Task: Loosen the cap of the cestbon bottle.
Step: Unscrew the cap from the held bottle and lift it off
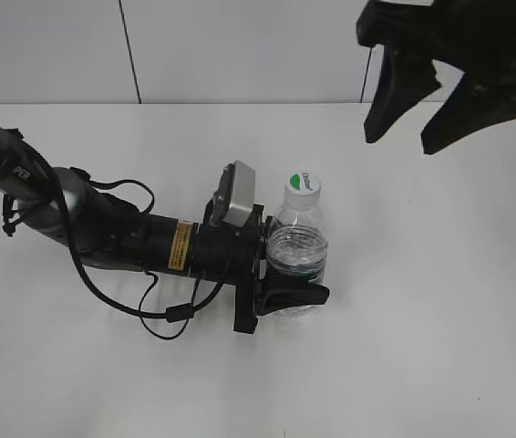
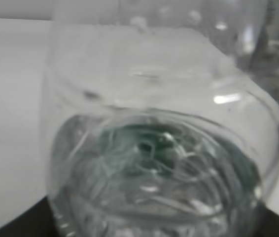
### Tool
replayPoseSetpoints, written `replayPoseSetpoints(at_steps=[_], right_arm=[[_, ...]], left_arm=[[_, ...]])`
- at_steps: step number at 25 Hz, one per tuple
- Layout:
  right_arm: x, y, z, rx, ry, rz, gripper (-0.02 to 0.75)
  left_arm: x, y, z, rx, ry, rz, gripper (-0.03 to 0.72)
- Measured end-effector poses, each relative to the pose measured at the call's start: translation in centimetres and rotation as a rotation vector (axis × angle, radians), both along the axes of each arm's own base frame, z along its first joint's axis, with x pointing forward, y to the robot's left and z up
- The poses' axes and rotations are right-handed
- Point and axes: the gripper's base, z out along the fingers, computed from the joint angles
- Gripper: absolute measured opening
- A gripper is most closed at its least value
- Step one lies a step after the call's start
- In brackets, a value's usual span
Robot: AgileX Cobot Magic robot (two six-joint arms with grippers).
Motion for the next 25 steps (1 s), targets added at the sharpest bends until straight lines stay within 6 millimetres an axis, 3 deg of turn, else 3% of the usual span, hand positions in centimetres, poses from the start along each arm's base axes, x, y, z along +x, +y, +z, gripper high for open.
replayPoseSetpoints(at_steps=[7,21,25], right_arm=[[2.8,2.1,-1.2,0.0,0.024,0.001,0.42],[3.3,6.4,-4.4,-0.064,0.099,-0.002,0.42],[3.5,6.7,-4.7,-0.059,0.12,-0.05,0.42]], left_arm=[[0.0,0.0,0.0,0.002,0.0,0.001,0.406],[0.0,0.0,0.0,0.004,0.0,0.006,0.406],[0.1,0.0,-0.1,0.011,-0.001,0.01,0.406]])
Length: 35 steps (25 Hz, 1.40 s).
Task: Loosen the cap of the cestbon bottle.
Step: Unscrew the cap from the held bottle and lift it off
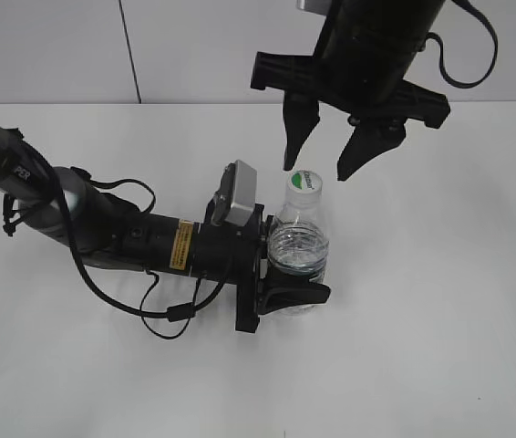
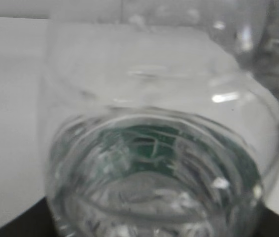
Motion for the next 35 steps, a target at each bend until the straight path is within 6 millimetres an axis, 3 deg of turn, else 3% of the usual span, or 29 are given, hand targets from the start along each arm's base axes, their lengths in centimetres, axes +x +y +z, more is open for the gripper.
replayPoseSetpoints(at_steps=[6,11,32,35], right_arm=[[-0.3,0.6,-0.2,0.002,0.019,-0.037,0.42],[-0.2,1.3,-1.5,-0.012,0.053,-0.033,0.42],[0.1,1.2,-2.1,-0.038,0.049,-0.027,0.42],[0.1,1.2,-2.1,-0.042,0.046,-0.023,0.393]], left_arm=[[0.1,0.0,0.0,0.008,-0.002,0.016,0.406],[0.2,0.0,0.0,0.008,-0.001,0.02,0.406],[0.2,0.0,0.0,0.009,-0.001,0.023,0.406],[0.2,0.0,0.0,0.009,-0.001,0.023,0.406]])
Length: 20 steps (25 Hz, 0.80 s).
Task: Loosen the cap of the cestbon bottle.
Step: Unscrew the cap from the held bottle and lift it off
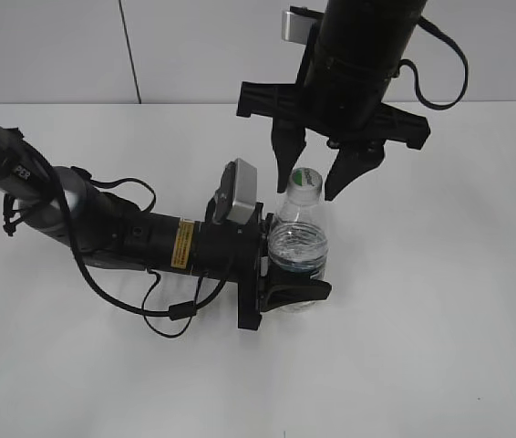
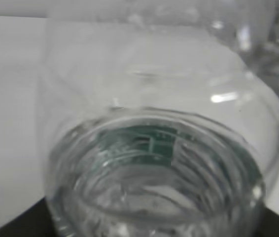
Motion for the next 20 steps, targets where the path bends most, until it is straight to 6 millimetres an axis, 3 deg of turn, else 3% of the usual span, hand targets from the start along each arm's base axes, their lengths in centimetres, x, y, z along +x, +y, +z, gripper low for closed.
replayPoseSetpoints(at_steps=[4,20], right_arm=[[0.0,0.0,0.0,0.0,-0.002,0.007,0.309],[0.0,0.0,0.0,-0.008,-0.049,0.202,0.305]], left_arm=[[0.0,0.0,-0.01,0.001,-0.001,0.0,0.406],[0.03,0.0,0.0,0.004,-0.004,0.002,0.406]])
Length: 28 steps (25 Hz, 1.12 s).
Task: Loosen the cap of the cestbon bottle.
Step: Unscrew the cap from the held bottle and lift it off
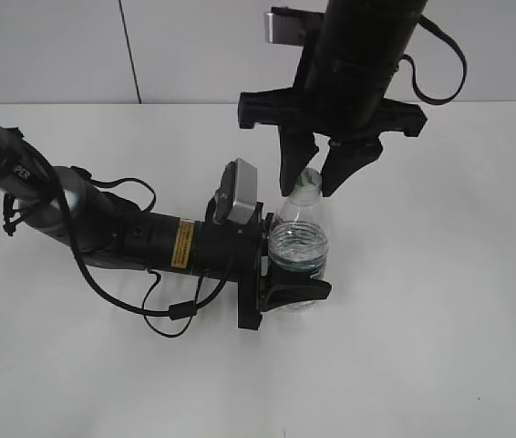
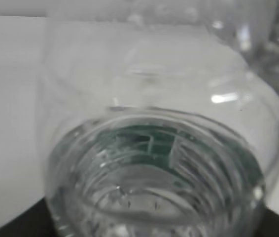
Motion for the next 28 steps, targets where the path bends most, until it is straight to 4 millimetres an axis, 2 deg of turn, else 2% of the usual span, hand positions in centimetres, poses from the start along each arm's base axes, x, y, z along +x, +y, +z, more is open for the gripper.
replayPoseSetpoints(at_steps=[11,22,28], right_arm=[[0.01,-0.01,0.0,-0.015,-0.08,0.33,0.303],[0.04,-0.04,0.02,-0.041,-0.211,0.867,0.302],[0.06,-0.05,0.04,-0.051,-0.256,1.05,0.3]], left_arm=[[-0.02,-0.03,0.0,0.0,-0.001,-0.001,0.406],[-0.03,-0.02,-0.01,0.001,-0.005,-0.003,0.406],[-0.05,-0.03,0.0,0.0,-0.008,-0.006,0.406]])
